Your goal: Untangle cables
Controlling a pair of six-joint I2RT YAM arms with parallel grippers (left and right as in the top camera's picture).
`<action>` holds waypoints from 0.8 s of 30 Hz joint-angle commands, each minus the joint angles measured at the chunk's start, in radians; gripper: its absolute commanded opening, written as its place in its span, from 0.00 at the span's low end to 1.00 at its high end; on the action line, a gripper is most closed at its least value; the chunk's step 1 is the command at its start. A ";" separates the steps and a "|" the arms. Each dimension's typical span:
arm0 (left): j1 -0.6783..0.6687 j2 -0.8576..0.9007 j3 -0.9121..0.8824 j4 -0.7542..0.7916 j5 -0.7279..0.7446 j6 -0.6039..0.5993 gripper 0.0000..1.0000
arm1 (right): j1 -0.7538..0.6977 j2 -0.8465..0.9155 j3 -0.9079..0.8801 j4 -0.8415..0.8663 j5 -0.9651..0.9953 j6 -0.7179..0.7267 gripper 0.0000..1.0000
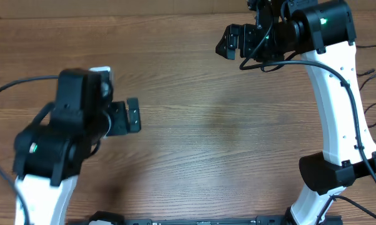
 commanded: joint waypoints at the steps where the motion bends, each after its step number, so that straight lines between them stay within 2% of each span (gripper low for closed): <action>1: 0.005 -0.086 -0.017 0.002 -0.021 0.018 1.00 | -0.002 0.002 0.001 0.002 0.005 -0.005 1.00; 4: 0.005 -0.150 -0.087 0.055 -0.001 0.017 1.00 | -0.002 0.002 0.001 0.002 0.005 -0.005 1.00; 7: 0.005 -0.306 -0.338 0.339 0.016 -0.009 1.00 | -0.002 0.002 0.001 0.002 0.005 -0.005 1.00; 8: 0.005 -0.382 -0.449 0.478 0.044 -0.008 1.00 | -0.002 0.002 0.001 0.002 0.005 -0.005 1.00; 12: 0.005 -0.561 -0.694 0.811 0.070 -0.007 1.00 | -0.002 0.002 0.001 0.002 0.005 -0.005 1.00; 15: 0.004 -0.758 -0.943 1.181 0.076 0.040 1.00 | -0.002 0.002 0.001 0.002 0.005 -0.005 1.00; 17: 0.005 -0.924 -1.077 1.349 0.096 0.131 1.00 | -0.002 0.002 0.001 0.002 0.005 -0.005 1.00; 20: 0.007 -1.088 -1.227 1.503 0.095 0.182 1.00 | -0.002 0.002 0.001 0.002 0.005 -0.005 1.00; 24: 0.047 -1.147 -1.429 1.802 0.096 0.180 1.00 | -0.002 0.002 0.001 0.002 0.005 -0.005 1.00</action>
